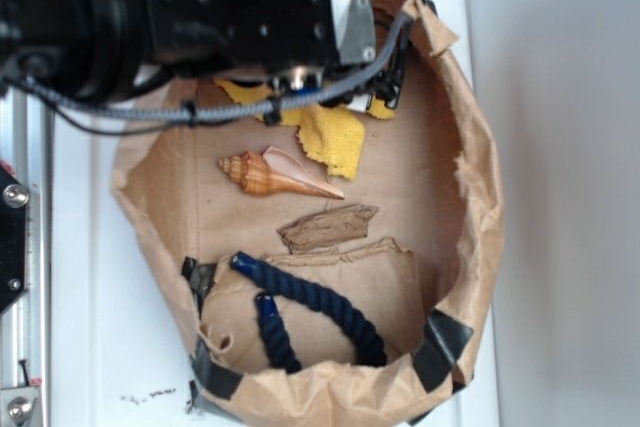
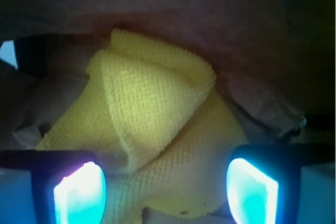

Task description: Grab the yellow cloth.

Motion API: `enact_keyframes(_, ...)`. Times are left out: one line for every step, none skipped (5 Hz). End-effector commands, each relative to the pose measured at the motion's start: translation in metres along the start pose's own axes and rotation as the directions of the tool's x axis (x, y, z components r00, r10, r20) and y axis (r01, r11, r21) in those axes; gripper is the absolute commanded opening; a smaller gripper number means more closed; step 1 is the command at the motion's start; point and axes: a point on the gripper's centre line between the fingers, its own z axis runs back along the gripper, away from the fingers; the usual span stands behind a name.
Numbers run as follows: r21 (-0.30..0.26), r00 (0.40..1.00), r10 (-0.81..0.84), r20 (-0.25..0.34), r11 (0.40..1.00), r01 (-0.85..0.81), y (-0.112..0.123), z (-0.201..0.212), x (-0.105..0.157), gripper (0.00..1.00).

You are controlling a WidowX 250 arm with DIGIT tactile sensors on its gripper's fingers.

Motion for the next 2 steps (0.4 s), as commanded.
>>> enact_keyframes(-0.077,0.996,0.008,0.09,0.997,-0.001,0.004,-0.0026,0.0135,1.0)
enact_keyframes(-0.063,0.995,0.015,0.096,0.998,-0.009,0.0016,-0.0062,0.0103,1.0)
